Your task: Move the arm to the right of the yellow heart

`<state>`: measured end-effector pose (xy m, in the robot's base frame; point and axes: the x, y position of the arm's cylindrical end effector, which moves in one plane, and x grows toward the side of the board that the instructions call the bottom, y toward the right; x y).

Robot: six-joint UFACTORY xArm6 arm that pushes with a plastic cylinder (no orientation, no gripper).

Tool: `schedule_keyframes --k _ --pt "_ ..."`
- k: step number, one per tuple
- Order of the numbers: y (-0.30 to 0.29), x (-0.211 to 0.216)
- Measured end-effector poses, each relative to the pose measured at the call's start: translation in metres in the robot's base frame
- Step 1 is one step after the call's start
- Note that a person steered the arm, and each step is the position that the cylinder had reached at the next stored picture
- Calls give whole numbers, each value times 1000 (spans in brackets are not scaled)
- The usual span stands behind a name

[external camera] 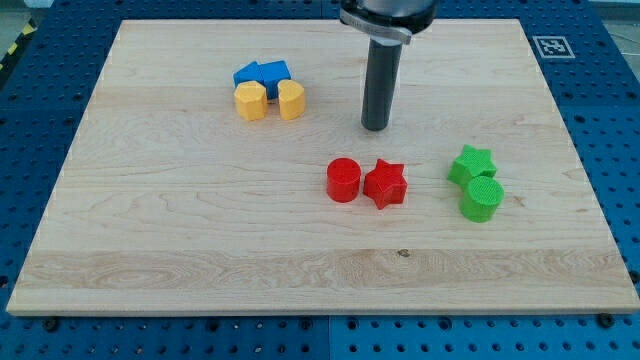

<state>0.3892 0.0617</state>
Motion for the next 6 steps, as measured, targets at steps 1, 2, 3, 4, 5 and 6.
schedule_keyframes --k 1,2,3,4,5,6 --pt "0 -7" --pt "-2 -7" --pt "-2 -8" --pt "-2 -8" --pt "-2 -14" --pt "-13 -29"
